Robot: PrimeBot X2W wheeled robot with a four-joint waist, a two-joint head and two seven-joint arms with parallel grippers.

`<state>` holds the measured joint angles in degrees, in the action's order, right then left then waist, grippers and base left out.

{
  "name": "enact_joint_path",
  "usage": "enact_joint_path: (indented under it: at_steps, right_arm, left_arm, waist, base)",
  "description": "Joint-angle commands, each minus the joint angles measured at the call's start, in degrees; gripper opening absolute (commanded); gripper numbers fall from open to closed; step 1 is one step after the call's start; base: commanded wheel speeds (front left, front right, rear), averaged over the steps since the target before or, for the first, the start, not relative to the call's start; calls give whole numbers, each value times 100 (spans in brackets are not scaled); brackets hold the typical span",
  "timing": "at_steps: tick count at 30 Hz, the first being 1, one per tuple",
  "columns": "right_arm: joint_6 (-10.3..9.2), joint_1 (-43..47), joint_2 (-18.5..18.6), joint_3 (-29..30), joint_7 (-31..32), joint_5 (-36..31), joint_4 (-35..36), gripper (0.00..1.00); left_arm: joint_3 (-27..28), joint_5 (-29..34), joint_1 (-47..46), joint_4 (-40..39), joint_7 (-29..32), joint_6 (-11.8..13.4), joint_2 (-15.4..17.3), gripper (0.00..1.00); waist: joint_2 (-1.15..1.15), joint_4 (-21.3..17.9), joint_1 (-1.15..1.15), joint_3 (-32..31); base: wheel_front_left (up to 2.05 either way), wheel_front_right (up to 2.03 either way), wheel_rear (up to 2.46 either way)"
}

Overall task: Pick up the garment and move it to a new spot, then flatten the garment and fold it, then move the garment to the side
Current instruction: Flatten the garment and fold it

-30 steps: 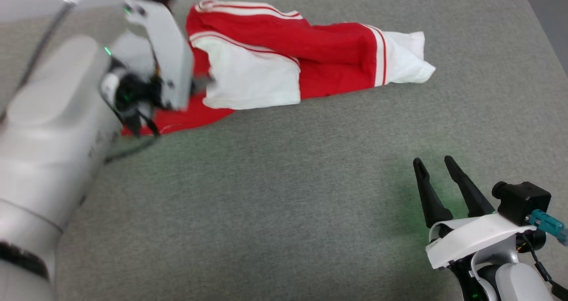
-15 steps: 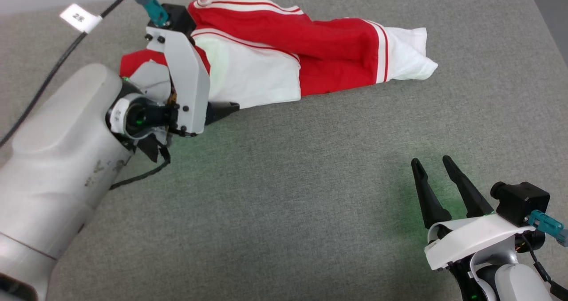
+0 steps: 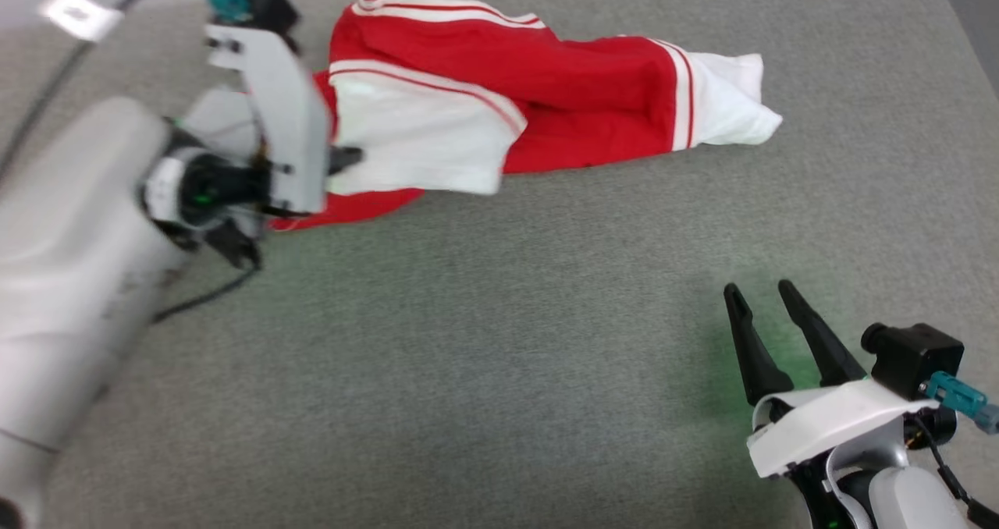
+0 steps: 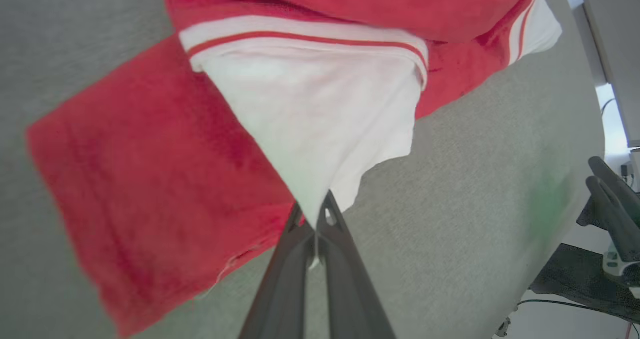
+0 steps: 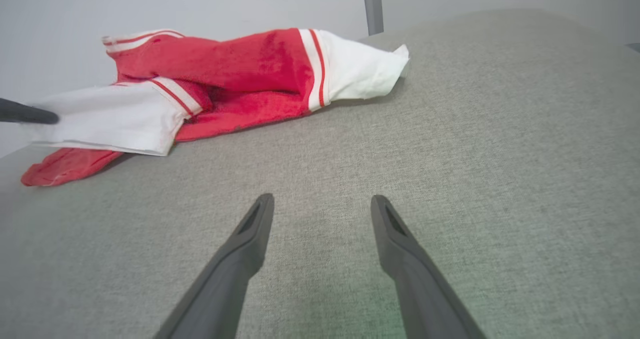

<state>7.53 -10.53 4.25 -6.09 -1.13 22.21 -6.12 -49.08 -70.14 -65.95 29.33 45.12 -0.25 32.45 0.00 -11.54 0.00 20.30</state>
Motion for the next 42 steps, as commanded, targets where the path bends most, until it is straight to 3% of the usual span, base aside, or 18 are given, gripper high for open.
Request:
enact_joint_path:
  at_steps: [1, 10, 16, 25, 33, 35, 36, 42]
  right_arm:
    - [-8, 91, 19, 10, 16, 12, -22, 100]
    - [-7, 39, 29, -134, 111, 24, 25, 100]
    - [-8, 5, 71, -204, 143, 31, 66, 100]
    - [-8, 73, 108, -96, 202, -29, 204, 100]
    - [-8, 153, 121, -15, 325, -102, 428, 100]
    - [-7, 171, 123, -17, 366, -124, 464, 100]
    - [-7, 181, 129, -19, 402, -132, 480, 100]
    - [-7, 260, 212, 22, 564, -173, 575, 100]
  left_arm:
    - [38, -14, -76, -36, 87, 17, 184, 0]
    - [47, 210, -461, -329, 980, 308, 1413, 0]
    - [-77, 515, -453, 96, 1068, 599, 1772, 0]
    - [-135, 513, 123, 987, 545, 700, 1619, 0]
    - [-175, 638, 281, 1472, -26, 556, 1408, 1]
    - [-156, 670, 294, 1580, -259, 537, 1321, 76]
    - [-143, 668, 309, 1634, -366, 504, 1273, 100]
    - [118, 454, 556, 1859, -1157, 268, 1142, 100]
  waist:
    - [0, 187, 0, -138]
    - [0, 430, 0, -216]
    - [0, 303, 0, -94]
    - [0, 153, 0, 2]
    - [0, 243, 0, -66]
    - [0, 289, 0, -123]
    - [0, 312, 0, -156]
    - [0, 480, 0, -459]
  base:
    - [0, 0, 0]
    - [0, 0, 0]
    - [0, 0, 0]
    - [0, 0, 0]
    - [0, 0, 0]
    - [0, 0, 0]
    - [0, 0, 0]
    - [0, 0, 0]
